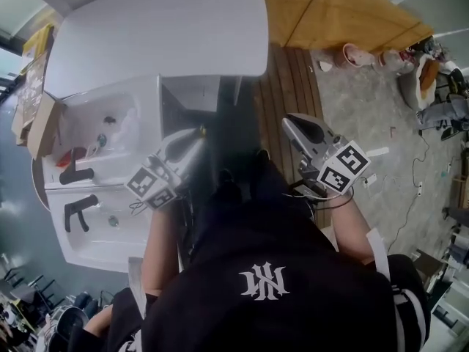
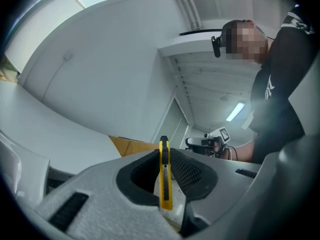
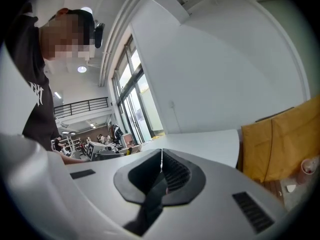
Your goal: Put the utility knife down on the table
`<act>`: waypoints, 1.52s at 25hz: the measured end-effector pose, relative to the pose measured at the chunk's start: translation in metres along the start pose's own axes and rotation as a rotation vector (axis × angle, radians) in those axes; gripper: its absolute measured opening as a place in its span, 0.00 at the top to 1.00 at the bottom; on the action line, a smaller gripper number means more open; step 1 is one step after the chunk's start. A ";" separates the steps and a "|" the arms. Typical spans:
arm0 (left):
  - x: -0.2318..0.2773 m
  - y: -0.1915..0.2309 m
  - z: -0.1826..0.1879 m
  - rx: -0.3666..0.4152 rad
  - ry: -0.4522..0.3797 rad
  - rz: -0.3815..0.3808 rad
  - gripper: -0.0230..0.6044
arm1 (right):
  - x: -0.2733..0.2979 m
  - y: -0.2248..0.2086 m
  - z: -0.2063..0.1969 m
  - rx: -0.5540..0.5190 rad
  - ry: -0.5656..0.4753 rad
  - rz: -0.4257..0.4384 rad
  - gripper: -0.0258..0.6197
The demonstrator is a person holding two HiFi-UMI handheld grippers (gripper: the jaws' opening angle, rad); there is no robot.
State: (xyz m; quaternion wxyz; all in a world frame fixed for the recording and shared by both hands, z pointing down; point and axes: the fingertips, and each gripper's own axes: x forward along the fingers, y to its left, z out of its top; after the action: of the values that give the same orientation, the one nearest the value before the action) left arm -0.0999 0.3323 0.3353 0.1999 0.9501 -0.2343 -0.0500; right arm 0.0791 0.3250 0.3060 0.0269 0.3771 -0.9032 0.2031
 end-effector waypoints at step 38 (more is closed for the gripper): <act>0.183 0.353 0.142 0.055 0.133 0.141 0.86 | 0.317 -0.263 0.148 -0.003 0.037 0.110 0.95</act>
State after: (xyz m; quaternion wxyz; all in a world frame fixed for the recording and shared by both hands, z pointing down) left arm -0.1145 -0.0901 0.3477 0.1920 0.9375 -0.2882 0.0340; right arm 0.0500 -0.1116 0.3254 0.0331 0.3228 -0.9223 0.2098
